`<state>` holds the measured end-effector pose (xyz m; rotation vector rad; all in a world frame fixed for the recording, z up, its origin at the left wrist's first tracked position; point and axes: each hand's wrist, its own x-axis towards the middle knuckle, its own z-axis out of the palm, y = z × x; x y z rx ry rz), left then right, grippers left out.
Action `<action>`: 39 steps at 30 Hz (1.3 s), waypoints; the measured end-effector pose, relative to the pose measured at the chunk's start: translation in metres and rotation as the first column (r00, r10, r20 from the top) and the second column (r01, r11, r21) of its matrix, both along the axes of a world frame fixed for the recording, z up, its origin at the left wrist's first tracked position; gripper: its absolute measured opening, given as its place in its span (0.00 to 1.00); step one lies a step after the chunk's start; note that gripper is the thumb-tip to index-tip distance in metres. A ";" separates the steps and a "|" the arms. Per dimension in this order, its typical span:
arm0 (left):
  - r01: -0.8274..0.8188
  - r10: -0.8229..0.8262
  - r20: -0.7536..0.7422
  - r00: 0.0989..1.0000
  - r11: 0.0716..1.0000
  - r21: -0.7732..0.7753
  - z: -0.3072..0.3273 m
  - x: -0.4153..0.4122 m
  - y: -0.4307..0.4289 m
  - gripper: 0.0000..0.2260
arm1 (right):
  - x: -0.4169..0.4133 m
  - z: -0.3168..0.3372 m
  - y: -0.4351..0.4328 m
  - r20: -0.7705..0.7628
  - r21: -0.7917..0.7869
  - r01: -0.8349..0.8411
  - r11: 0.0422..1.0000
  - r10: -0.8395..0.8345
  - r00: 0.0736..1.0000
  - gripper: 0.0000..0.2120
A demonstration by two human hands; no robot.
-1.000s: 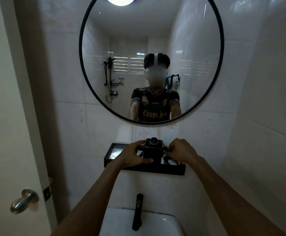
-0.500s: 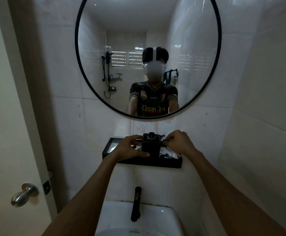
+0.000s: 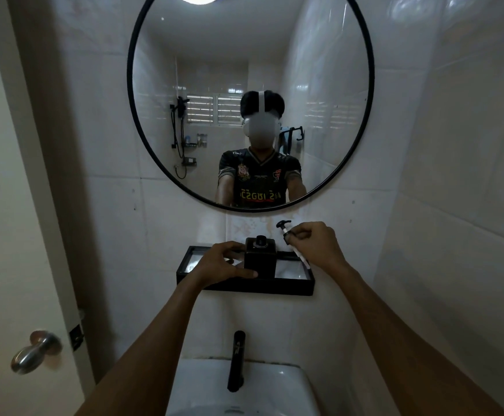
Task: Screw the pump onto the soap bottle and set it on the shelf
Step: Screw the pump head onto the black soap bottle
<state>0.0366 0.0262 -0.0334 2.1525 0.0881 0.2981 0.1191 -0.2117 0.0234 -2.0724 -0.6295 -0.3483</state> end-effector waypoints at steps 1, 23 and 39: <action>0.001 -0.001 0.002 1.000 1.000 0.002 0.000 0.000 0.000 0.41 | 0.000 0.001 0.000 0.012 0.021 -0.004 1.000 0.004 1.000 0.08; 0.084 -0.084 -0.005 0.996 0.996 -0.005 -0.002 0.000 0.002 0.28 | -0.003 0.028 0.037 -0.079 0.536 -0.230 0.813 0.319 0.944 0.14; 0.110 -0.109 -0.013 0.994 0.994 0.004 -0.001 0.000 0.004 0.29 | 0.001 0.008 0.042 -0.162 0.466 -0.326 0.823 0.442 0.882 0.15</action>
